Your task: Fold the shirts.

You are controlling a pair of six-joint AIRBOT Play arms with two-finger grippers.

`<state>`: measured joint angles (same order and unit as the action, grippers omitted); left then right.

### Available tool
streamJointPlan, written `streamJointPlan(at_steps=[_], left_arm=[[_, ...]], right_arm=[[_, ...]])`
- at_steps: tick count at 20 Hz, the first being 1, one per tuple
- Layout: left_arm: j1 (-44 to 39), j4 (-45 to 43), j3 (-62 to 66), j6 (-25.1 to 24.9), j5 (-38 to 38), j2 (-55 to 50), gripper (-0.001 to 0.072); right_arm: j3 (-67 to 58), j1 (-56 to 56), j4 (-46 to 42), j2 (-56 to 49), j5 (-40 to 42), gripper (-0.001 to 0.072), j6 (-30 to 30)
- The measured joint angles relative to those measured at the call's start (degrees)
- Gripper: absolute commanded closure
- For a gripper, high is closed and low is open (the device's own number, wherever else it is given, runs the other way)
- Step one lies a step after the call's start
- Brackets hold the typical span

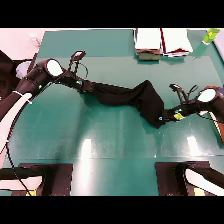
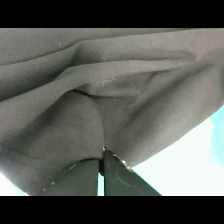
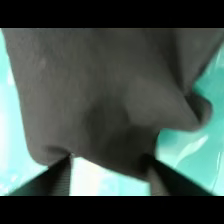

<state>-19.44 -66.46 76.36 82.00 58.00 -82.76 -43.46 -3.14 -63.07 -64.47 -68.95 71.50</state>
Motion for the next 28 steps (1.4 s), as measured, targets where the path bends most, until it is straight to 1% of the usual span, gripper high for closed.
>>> streamJointPlan(at_steps=[1, 2, 5, 8, 10, 14, 19, 24, 28], left_arm=[[0.0, 0.0, 0.0, 0.0, 0.09, 0.0, 0.0679], [0.0, -0.04, 0.0, 0.0, 0.17, 0.02, 0.0679], [0.0, -0.46, 0.28, 0.02, 1.33, 1.01, 0.068], [0.0, -1.29, 2.54, 0.02, 2.23, 4.96, 0.068], [0.0, -1.77, 5.7, 0.02, 2.71, 9.2, 0.0679], [0.0, -2.12, 15.3, 0.02, 3.04, 19.32, 0.0679], [0.0, -2.14, 29.24, 0.04, 2.89, 29.83, 0.068], [0.0, -2.12, 38.73, 0.2, 1.38, 34.12, 0.068], [0.0, -2.1, 40.7, 0.46, 0.59, 34.4, 0.068]], right_arm=[[-0.02, 0.68, -0.02, -0.7, 0.59, 0.0661, -0.22], [-0.07, 1.16, -0.07, -0.94, 1.05, 0.0688, -0.46], [-0.85, 1.53, -0.17, 1.29, 1.66, 0.0688, -0.85], [-5.75, -0.07, -0.13, 7.3, 0.52, 0.0688, -0.98], [-11.3, -1.66, -0.09, 11.61, 0.26, 0.0689, -0.83], [-26.38, -5.31, 0.09, 19.41, 1.44, 0.0689, 0.07], [-42.71, -10.21, 0.2, 24.87, 3.63, 0.0689, 0.5], [-56.24, -17.11, 0.46, 24.72, 4.37, 0.069, 1.44], [-68.0, -20.24, 3.43, 17.97, 2.05, 0.0692, 2.49]])
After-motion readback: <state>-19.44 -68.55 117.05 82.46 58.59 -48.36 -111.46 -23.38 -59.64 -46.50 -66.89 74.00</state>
